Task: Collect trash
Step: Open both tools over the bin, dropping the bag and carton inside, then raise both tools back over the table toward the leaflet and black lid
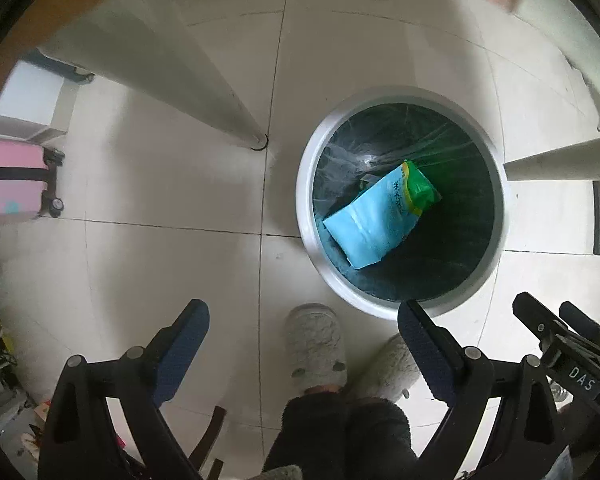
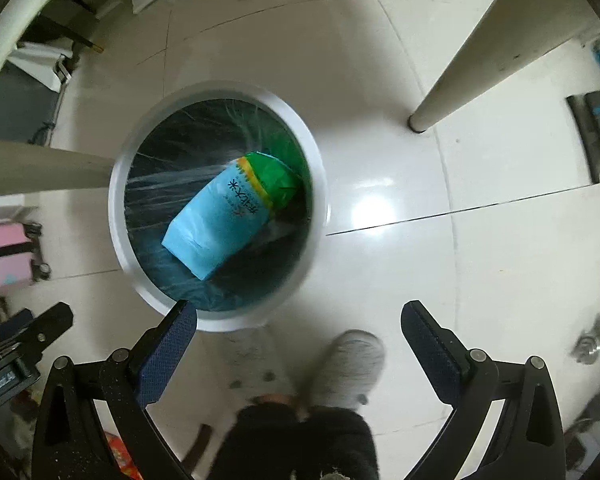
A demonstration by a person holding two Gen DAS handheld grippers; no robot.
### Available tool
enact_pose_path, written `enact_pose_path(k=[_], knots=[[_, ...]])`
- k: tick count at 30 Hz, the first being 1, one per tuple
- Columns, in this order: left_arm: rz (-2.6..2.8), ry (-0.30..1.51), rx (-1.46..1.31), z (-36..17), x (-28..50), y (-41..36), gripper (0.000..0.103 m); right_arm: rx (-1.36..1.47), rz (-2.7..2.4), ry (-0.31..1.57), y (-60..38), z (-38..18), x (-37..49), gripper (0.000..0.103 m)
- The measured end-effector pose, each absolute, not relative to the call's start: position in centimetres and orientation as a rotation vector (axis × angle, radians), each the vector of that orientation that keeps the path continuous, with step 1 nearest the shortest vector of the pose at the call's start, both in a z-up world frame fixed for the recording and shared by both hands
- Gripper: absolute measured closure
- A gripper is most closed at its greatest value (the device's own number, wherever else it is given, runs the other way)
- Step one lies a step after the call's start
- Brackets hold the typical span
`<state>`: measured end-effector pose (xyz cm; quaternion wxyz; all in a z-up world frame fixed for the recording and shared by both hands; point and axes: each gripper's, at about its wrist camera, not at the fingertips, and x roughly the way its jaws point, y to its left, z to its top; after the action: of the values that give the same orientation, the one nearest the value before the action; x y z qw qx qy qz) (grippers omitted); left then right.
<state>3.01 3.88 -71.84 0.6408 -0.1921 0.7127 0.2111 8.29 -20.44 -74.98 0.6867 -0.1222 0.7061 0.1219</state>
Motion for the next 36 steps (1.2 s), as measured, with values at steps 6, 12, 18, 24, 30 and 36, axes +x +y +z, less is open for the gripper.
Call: enact_pose_path(k=[6,12,18,24,30,36], knots=[[0.486,1.606,-0.396,-69.4,2.8,3.1,0.007,-0.328,0.235,1.549,-20.3,-72.4,8.7,0.0],[0.47,1.595,-0.375,-67.1,2.4,2.6,0.007,-0.35,0.218,1.52,-19.8,-68.4,8.1,0.0],[0.453,1.575,-0.394,-61.8,1.3,2.2,0.007,-0.349,0.222,1.498,-19.9,-62.0,6.5,0.0],[0.431,1.547,-0.415,-53.8,0.3,1.9,0.007,-0.334,0.246,1.464,-19.3,-53.4,4.6,0.0],[0.424,1.496,-0.405,-45.1,-0.2,2.5,0.007,-0.296,0.273,1.436,-18.3,-43.9,2.9,0.0],[0.451,1.356,-0.382,-35.2,1.6,4.3,0.006,-0.214,0.295,1.392,-17.7,-33.2,3.1,0.0]])
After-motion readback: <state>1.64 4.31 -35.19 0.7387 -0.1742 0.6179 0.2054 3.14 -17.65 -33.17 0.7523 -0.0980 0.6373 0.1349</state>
